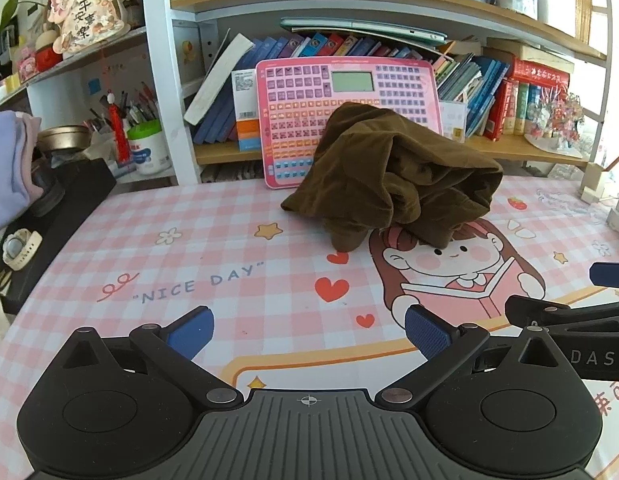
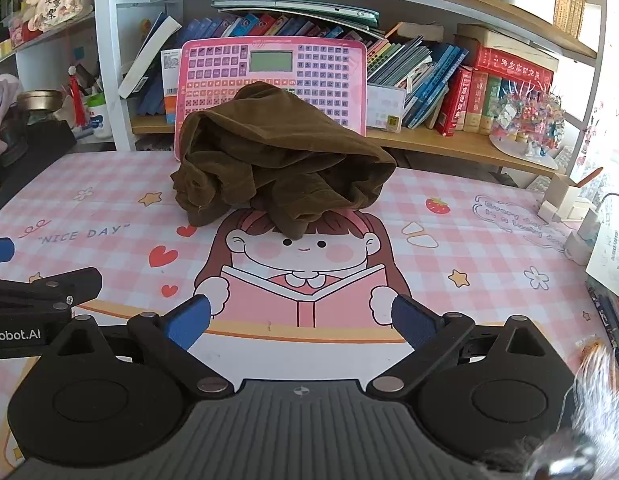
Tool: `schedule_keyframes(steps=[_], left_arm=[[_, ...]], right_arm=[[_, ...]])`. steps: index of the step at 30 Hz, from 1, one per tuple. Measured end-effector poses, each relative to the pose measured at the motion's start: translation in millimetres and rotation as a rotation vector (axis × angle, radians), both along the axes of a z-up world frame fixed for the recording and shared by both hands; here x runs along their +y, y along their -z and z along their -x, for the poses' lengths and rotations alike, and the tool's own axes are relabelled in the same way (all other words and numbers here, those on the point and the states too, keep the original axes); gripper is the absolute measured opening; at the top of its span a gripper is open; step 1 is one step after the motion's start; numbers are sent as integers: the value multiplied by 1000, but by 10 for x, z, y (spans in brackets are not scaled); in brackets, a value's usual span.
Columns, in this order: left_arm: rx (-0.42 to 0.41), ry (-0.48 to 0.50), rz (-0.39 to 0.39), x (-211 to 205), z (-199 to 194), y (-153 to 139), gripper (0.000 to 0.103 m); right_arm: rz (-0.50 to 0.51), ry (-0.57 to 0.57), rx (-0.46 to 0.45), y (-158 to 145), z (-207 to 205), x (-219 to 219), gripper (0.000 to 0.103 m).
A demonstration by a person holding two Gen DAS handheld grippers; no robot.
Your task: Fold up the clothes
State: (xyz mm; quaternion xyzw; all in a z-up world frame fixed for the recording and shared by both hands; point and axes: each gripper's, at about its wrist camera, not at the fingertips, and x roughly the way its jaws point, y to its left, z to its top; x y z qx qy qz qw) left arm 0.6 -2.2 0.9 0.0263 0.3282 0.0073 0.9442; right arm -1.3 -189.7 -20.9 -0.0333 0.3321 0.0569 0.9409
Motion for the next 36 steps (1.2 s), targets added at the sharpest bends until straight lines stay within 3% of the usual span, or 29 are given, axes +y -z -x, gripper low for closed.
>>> schedule_keyframes(steps=[11,36], left_arm=[[-3,11,9,147,3,44,103],[25,-15,-9,63,-33,29,103]], right_arm=[[1,-1,6,36,-52,14,98],[-10,-7,26,50,-41,15,98]])
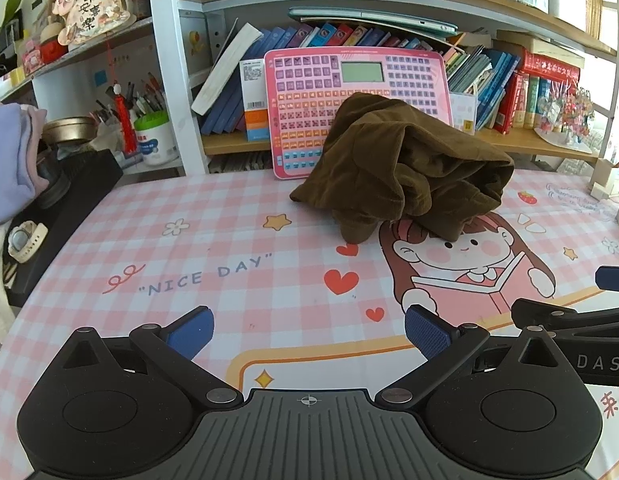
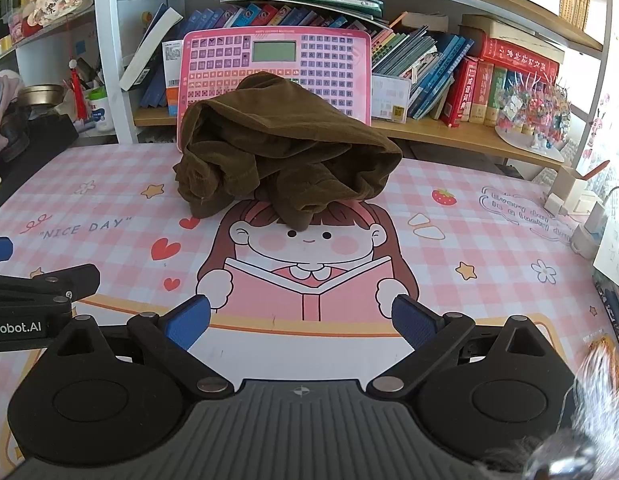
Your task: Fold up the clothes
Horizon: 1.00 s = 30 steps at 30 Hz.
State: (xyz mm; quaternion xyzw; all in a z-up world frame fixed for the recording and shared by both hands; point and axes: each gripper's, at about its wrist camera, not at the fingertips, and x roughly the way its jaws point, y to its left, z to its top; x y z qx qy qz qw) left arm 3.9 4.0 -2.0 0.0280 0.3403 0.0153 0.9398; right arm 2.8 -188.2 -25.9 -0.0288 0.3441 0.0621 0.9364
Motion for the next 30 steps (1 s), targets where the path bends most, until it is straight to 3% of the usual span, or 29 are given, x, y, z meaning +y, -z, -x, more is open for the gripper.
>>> schedule_keyframes(steps=[30], left_arm=[[10,-14,-4,15,-7,6,103]], right_arm=[[0,-4,3,4,-3,13,98]])
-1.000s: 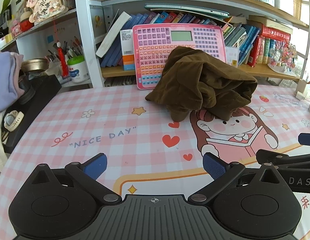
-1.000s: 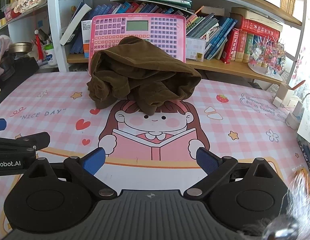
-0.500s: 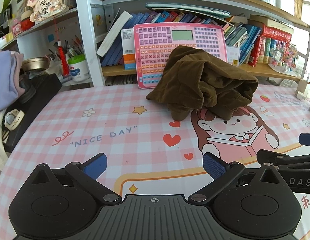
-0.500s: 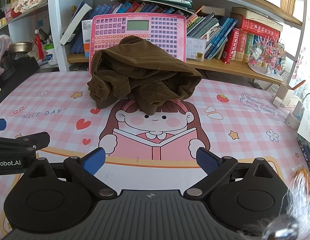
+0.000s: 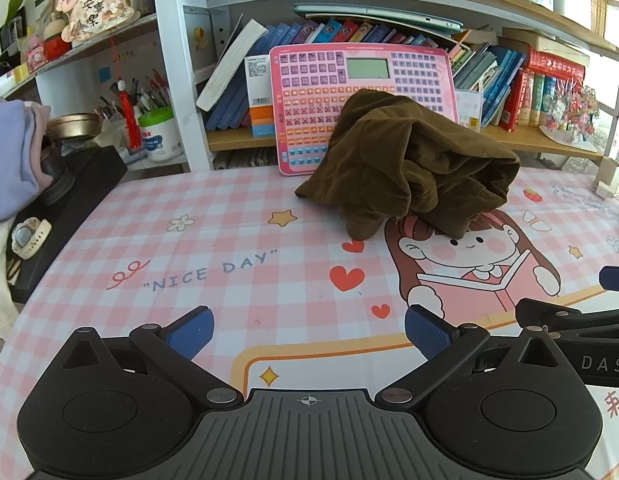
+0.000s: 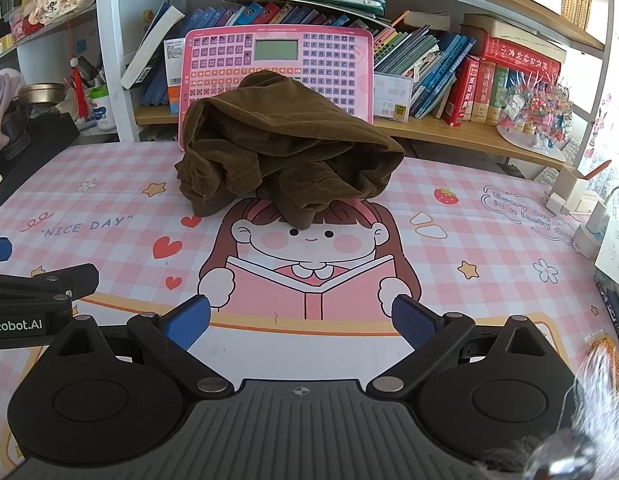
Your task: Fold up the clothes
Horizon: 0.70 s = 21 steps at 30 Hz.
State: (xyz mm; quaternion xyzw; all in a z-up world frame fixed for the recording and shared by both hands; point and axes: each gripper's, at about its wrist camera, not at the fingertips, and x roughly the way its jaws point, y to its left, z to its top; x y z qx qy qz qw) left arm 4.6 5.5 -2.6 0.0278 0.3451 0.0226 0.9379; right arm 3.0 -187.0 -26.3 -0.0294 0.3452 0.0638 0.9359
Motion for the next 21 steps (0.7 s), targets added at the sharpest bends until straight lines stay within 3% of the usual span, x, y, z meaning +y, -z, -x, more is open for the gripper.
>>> schedule_keyframes(steps=[21], left_arm=[[-4,-1,-2,-4,17,-4,103]], right_arm=[[1,0,0,-6,11,-1,98]])
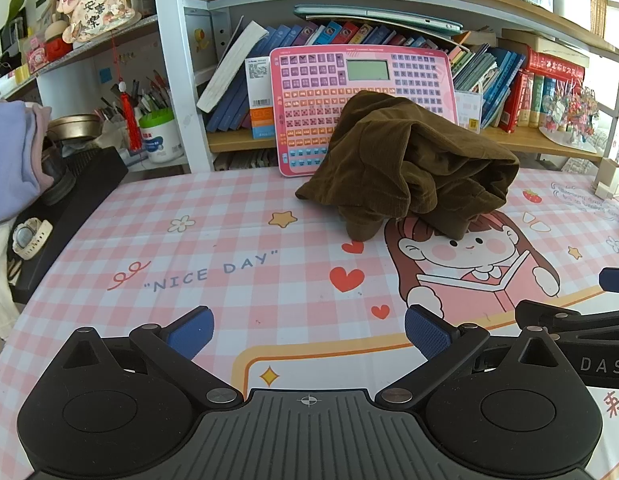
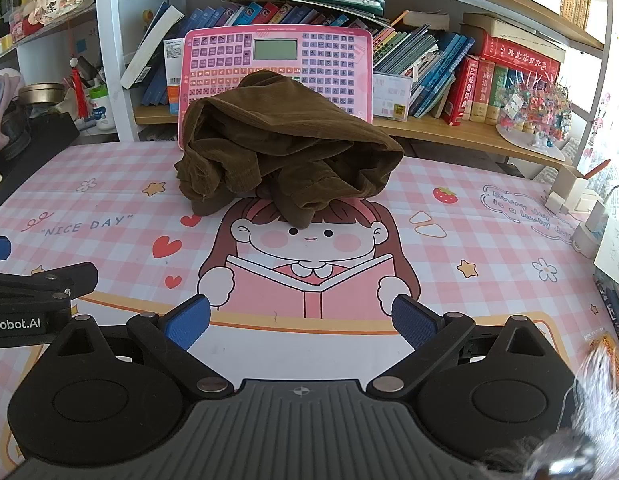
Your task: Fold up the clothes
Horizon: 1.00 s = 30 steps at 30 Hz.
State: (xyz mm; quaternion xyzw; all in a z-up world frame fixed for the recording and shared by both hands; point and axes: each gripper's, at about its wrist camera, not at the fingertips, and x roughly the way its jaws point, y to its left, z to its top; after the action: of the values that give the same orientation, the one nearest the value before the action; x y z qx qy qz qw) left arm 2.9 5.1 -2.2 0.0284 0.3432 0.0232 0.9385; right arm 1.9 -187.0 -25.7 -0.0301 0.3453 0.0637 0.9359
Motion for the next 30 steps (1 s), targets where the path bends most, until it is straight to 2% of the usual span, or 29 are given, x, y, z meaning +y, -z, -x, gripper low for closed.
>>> schedule_keyframes(steps=[30], left_arm=[[16,10,19,-8,-46,10,103]], right_arm=[[-4,-1,13,33,-39,8,98]])
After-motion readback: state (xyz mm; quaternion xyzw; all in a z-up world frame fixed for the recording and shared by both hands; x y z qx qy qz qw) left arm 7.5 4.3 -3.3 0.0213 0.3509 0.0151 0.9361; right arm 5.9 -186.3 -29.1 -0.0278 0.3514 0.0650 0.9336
